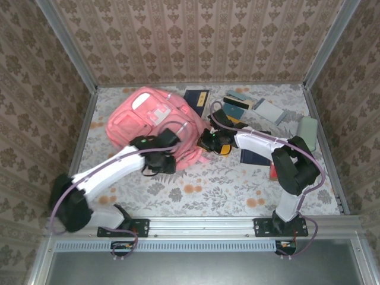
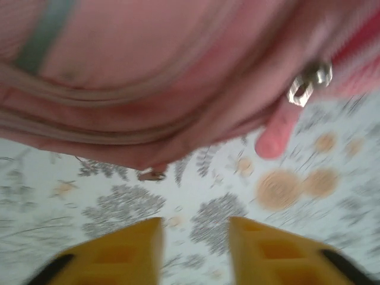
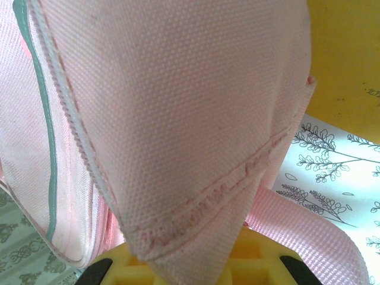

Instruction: Pack the student bag

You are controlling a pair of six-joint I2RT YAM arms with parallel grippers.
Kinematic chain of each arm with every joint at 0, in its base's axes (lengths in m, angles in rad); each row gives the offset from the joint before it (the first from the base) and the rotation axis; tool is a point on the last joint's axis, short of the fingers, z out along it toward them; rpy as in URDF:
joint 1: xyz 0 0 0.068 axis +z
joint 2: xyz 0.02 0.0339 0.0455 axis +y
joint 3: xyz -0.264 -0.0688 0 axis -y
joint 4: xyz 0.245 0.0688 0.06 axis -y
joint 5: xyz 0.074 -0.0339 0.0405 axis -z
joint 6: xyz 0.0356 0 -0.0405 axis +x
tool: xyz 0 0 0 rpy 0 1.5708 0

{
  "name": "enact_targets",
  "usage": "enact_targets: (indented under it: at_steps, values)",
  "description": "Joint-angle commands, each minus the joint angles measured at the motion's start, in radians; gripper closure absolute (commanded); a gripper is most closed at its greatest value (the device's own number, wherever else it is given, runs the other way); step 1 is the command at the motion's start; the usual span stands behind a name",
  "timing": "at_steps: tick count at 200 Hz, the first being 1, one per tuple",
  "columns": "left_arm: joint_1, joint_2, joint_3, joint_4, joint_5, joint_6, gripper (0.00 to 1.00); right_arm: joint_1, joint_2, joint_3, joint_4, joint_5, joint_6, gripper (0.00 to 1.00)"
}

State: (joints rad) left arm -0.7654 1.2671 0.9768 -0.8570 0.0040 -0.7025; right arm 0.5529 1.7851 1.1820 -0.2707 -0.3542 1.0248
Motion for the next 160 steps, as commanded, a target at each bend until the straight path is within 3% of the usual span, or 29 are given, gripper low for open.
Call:
enact_targets:
  at_steps: [1, 29, 108, 160]
  values:
    - [0.113, -0.169, -0.168, 0.325, 0.212, -0.17, 0.57, 0.005, -0.053, 0.006, 0.1, -0.022, 0.001, 1.0]
    - [0.196, -0.272, -0.273, 0.461, 0.298, -0.206, 0.57, 0.008, -0.052, 0.01, 0.102, -0.021, 0.0, 1.0]
    - [0.163, -0.138, -0.319, 0.709, 0.368, -0.243, 0.57, 0.036, -0.041, 0.021, 0.107, -0.024, 0.015, 1.0]
    - [0.155, -0.073, -0.294, 0.625, 0.329, -0.18, 0.59, 0.041, -0.051, 0.021, 0.098, -0.019, 0.013, 1.0]
